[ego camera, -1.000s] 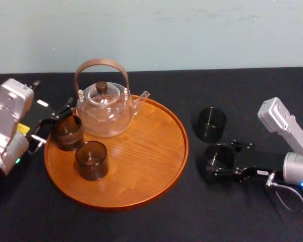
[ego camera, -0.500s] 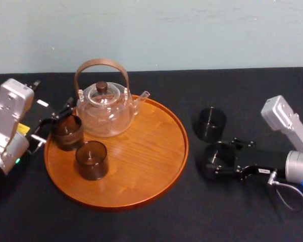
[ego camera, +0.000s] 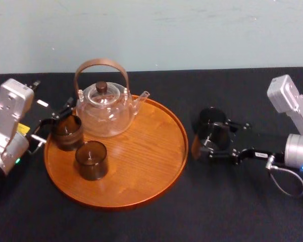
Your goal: Pick up the glass from the table and place it on the tray.
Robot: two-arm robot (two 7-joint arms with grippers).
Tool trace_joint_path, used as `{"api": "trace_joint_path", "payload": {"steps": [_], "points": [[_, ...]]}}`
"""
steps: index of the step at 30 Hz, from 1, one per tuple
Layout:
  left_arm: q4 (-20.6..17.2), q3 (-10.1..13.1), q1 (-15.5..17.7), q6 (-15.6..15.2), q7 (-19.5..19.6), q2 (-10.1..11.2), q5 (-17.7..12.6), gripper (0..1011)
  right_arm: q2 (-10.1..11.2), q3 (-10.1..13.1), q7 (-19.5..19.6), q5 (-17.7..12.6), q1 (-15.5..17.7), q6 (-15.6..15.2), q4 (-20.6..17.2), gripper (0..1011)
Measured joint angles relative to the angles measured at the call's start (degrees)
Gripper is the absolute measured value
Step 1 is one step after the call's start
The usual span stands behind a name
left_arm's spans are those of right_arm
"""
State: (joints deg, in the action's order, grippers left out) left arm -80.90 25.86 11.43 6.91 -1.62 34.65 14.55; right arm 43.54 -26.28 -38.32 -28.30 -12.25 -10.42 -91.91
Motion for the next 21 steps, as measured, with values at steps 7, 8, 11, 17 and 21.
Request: {"api": "trace_joint_path", "payload": {"steps": [7,8,11,17,21], "points": [[0.0,0.0,0.0,0.0,0.0,0.0,0.0,1001,-2.28,-1.98,-0.58,-0.1,-2.84,0.79,0.4,904],[0.0,0.0,0.0,0.0,0.0,0.0,0.0,1001,-2.98,-2.53,-0.8,-0.11,-3.61,1.0,0.67,904],[0.0,0.0,0.0,0.0,0.0,0.0,0.0,1001,-3.95,-3.48,-1.03,-0.06,-4.67,1.36,1.11,904],[0.0,0.0,0.0,0.0,0.0,0.0,0.0,1001,-6.99,-6.22,-1.3,0.83,-7.23,2.35,2.92,904],[0.0,0.0,0.0,0.0,0.0,0.0,0.0,1001,-8.82,-7.69,-1.36,1.4,-8.48,2.9,4.12,904]]}}
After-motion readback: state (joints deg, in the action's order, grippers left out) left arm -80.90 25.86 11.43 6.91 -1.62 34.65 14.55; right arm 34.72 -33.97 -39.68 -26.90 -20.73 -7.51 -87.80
